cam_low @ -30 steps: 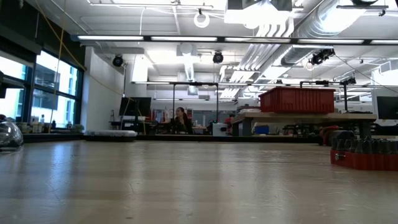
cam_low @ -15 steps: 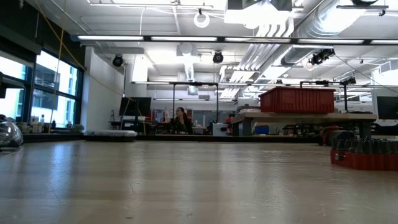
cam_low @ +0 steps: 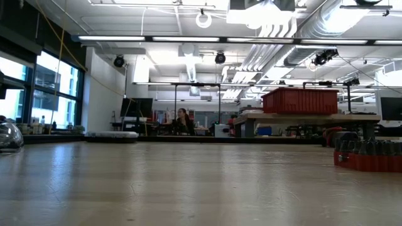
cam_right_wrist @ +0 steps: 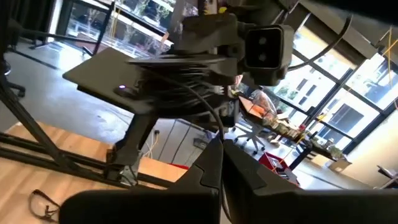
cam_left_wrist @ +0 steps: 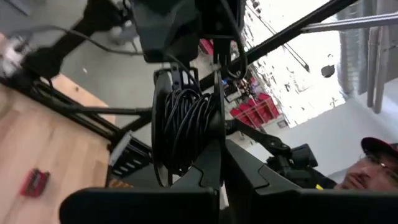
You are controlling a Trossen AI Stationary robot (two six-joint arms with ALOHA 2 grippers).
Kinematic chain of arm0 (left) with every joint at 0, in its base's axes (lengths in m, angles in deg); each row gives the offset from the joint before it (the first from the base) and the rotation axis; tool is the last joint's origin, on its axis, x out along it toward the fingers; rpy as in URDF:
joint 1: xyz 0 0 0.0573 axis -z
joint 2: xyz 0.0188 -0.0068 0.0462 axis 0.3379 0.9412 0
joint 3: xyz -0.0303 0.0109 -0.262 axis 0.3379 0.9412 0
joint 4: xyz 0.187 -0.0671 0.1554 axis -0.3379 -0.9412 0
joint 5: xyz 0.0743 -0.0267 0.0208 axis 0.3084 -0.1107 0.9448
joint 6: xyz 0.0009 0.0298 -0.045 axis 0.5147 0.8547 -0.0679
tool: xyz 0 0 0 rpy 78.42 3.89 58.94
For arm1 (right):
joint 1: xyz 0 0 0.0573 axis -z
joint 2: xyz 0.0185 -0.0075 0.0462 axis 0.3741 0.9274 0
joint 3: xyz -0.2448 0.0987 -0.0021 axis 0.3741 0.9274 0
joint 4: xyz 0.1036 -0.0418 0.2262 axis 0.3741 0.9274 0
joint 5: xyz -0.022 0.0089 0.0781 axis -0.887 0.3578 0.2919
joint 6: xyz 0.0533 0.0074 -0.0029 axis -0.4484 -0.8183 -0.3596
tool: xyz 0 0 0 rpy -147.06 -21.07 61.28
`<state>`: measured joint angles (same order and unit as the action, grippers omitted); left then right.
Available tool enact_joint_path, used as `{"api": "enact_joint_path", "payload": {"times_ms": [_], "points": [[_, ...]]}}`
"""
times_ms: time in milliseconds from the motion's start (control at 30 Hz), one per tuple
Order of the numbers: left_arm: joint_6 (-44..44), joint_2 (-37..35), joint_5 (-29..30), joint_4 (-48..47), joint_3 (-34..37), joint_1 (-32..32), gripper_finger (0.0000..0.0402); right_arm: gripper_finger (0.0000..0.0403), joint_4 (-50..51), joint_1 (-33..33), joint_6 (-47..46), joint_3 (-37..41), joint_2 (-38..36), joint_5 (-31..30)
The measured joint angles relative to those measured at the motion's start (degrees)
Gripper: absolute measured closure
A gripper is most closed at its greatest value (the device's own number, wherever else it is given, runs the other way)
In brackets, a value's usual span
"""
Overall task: Coil cords
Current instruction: Coil the black wire into the spool
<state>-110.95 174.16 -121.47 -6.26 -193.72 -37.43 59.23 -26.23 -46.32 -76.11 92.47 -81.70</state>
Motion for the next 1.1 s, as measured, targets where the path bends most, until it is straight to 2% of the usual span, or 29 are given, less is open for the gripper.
{"api": "enact_joint_path", "payload": {"times_ms": [233,500,900,1100], "points": [[-4.29,2.66,-1.40,4.26,0.00,3.27,0.0401,0.0403,-4.23,2.12,-0.15,0.00,0.16,2.73],[-13.03,6.59,-5.64,22.45,0.00,3.53,0.0401,0.0403,-7.61,2.38,-0.52,-0.02,1.05,5.72],[-18.60,10.11,-6.52,40.00,0.02,2.64,0.0401,0.0403,-16.68,2.27,-4.36,-0.02,2.47,7.93],[-20.64,11.55,-6.25,48.13,0.02,2.57,0.0401,0.0400,-20.13,2.24,-10.06,-0.04,3.30,9.79]]}}
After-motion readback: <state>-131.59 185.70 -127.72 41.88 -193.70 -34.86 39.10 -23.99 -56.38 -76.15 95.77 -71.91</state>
